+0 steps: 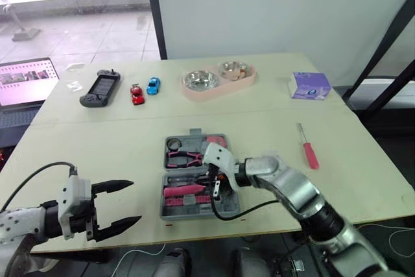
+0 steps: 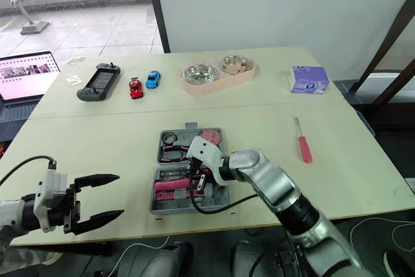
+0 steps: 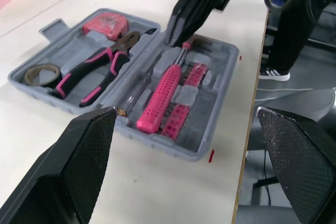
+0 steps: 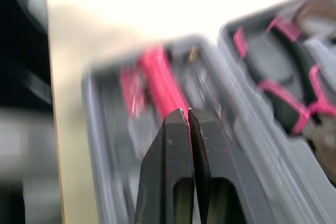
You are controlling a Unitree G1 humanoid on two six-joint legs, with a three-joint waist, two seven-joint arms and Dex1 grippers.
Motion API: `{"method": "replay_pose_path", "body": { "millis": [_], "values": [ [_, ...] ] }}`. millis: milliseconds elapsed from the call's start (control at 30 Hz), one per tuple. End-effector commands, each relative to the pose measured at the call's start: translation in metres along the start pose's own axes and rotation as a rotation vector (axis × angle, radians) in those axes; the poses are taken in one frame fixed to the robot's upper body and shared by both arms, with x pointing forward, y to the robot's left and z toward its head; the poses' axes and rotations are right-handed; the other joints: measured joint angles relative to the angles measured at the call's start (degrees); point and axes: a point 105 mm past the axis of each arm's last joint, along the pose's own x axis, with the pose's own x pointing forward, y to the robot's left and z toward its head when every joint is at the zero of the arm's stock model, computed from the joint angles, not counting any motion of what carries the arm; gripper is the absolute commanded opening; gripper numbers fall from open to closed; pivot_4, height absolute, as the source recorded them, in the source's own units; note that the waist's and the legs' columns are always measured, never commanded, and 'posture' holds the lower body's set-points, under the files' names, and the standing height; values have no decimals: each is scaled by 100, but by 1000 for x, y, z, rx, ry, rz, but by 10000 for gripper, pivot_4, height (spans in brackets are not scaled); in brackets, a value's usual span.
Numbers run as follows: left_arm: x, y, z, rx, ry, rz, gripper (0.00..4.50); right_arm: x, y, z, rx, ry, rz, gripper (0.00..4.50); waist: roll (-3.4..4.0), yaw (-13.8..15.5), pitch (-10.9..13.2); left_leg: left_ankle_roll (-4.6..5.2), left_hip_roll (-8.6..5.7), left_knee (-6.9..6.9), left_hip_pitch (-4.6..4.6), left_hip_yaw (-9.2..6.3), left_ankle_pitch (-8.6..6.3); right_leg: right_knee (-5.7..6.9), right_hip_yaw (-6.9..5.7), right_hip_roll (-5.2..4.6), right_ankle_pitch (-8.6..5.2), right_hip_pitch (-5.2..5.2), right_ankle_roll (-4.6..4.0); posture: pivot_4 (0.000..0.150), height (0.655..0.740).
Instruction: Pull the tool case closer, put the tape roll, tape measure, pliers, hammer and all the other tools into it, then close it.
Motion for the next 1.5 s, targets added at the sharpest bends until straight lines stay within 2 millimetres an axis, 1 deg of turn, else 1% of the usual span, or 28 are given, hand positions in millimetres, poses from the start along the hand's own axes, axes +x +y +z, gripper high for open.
{"method": "replay_pose_path", "body": {
  "millis": [33,200,300,400,467,567,633,667,700,767,900,1067,1233,1367,1500],
  "values": [
    [0,1,4,16,-1,1,45000,-1,-7,-4,-31,-55,-62,675,0,4,0,0,-1,1,0,0,0,-1,0,0,0,1,0,1500,7233],
    [1,2,5,19,-2,0,45000,7,-14,-30,-20,18,-125,675,0,-4,0,0,1,2,2,0,0,0,0,2,0,2,-1,1500,7233],
    [1,3,5,19,0,0,45000,7,-15,-39,-28,59,-122,675,-1,-1,-1,0,1,1,3,0,0,0,0,3,0,3,-1,1500,7233],
    [1,3,6,19,1,0,45000,7,-13,-43,-39,70,-125,675,-1,0,-1,0,0,3,6,0,0,-1,0,2,-1,8,-1,1500,7233],
    [1,3,6,18,2,-1,45000,8,-13,-40,-46,53,-134,675,-1,0,-1,0,0,2,7,-1,0,-1,0,3,-1,8,-1,1500,7233],
    [0,3,5,17,3,-1,45000,5,-12,-18,-38,-62,-135,675,-1,1,-1,0,1,2,7,-1,0,-1,0,3,-1,9,-1,1500,7233],
    [0,3,6,17,4,0,45000,2,-3,-3,-54,-135,-88,675,-1,4,0,0,0,2,7,-1,0,-1,0,2,0,9,-1,1500,7233],
    [0,3,6,16,4,0,45000,1,3,0,-67,-151,-59,675,-1,4,0,0,0,2,7,-1,0,-1,0,2,0,9,-1,1500,7233],
    [0,3,6,17,5,-1,45000,2,7,-2,-81,-141,-43,675,-1,3,0,0,0,2,7,-1,0,-1,0,2,0,9,0,1500,7233],
    [0,3,6,17,4,-2,45000,4,8,-7,-85,-116,-43,675,-1,-1,-1,0,1,2,7,-2,0,-1,0,2,0,9,0,1500,7233],
    [0,2,6,19,5,-3,45000,8,1,-20,-95,-42,-86,675,-1,6,-1,0,0,2,7,-2,0,-1,0,2,-2,9,-3,1500,7233],
    [0,2,6,19,5,1,45000,10,1,-38,-82,34,-91,675,-1,6,-1,0,0,2,7,-2,0,-1,0,2,-2,9,-3,1500,7233],
    [-1,2,6,19,7,4,45000,10,0,-69,-60,184,-94,675,-1,8,-6,0,0,2,11,-2,0,-1,0,2,-2,13,-3,1500,7233],
    [-1,2,6,20,6,7,45000,8,1,-87,-42,293,-96,675,-5,16,-19,0,0,2,14,-2,0,-3,0,1,-8,14,-14,1500,7233],
    [-2,3,6,21,8,12,45000,0,5,-116,54,490,-94,675,-2,20,-101,0,-1,1,28,-4,0,-8,-2,0,-11,14,-17,1500,7233]
  ]
}}
